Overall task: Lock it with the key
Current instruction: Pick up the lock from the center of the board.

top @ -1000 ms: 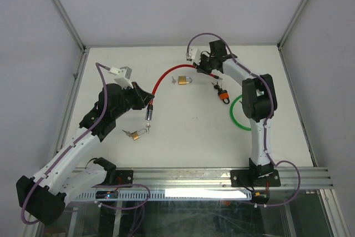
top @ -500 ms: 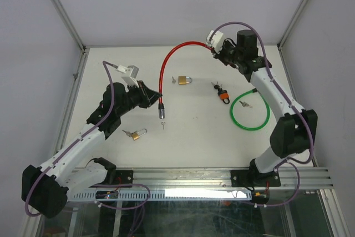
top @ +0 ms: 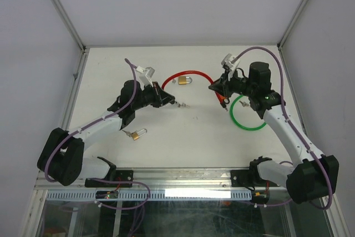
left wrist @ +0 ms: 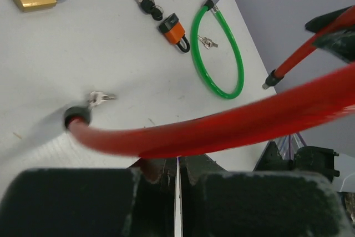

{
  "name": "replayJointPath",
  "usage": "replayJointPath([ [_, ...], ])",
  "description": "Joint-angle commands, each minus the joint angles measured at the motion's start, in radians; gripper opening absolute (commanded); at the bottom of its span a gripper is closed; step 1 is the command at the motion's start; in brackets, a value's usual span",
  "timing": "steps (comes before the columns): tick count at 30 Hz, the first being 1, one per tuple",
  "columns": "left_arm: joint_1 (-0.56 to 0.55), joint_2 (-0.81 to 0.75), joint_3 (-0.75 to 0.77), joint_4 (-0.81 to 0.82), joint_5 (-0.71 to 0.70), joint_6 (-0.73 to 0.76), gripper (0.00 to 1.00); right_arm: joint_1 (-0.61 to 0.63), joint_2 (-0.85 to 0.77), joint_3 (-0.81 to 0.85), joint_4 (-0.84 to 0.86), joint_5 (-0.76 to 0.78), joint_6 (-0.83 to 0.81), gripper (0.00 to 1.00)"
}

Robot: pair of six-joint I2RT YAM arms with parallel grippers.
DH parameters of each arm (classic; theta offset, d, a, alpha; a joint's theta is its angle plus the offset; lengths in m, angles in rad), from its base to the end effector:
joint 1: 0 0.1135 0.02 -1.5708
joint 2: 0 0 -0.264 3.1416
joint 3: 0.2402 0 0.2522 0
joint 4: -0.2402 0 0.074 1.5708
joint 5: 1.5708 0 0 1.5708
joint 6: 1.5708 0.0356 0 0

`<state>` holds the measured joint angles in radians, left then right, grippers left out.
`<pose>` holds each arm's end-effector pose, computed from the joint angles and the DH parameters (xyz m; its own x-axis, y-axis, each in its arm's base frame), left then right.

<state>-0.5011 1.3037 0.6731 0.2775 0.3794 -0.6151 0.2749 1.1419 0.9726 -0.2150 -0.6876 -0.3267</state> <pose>0.2428 -0.1480 0.2351 -0.6811 -0.2381 -0.6924 0.4384 0.6249 -0.6460 0.2401 0.0912 0.3334 -0.0927 -0.2838 -0.9544 -0.8508 0.5205 -0.0721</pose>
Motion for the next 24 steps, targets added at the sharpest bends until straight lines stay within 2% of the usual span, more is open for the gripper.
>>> replayJointPath([
  [1,-0.017,0.024,0.017,0.234,0.05,-0.035,0.0,-0.023,-0.042,-0.062,0.214,-0.179,0.209,0.0],
  [5,-0.018,0.028,-0.013,0.277,0.042,-0.024,0.03,-0.06,-0.062,-0.09,0.237,-0.172,0.234,0.0],
  [9,-0.017,-0.058,-0.064,0.269,0.031,0.048,0.17,-0.104,-0.089,-0.062,0.206,-0.149,0.231,0.0],
  [15,-0.017,-0.31,-0.186,0.254,0.084,0.193,0.5,-0.153,-0.119,-0.04,0.177,-0.128,0.227,0.0],
  [18,-0.017,-0.434,-0.243,0.252,0.11,0.234,0.61,-0.18,-0.122,-0.04,0.171,-0.136,0.227,0.0],
  [20,-0.017,-0.508,-0.271,0.238,0.075,0.249,0.72,-0.194,-0.131,-0.042,0.173,-0.15,0.227,0.0],
  [23,-0.017,-0.569,-0.31,0.211,-0.06,0.252,0.95,-0.216,-0.151,-0.051,0.178,-0.183,0.227,0.0],
  [24,-0.017,-0.573,-0.318,0.211,-0.098,0.248,0.99,-0.223,-0.157,-0.054,0.18,-0.194,0.228,0.0],
])
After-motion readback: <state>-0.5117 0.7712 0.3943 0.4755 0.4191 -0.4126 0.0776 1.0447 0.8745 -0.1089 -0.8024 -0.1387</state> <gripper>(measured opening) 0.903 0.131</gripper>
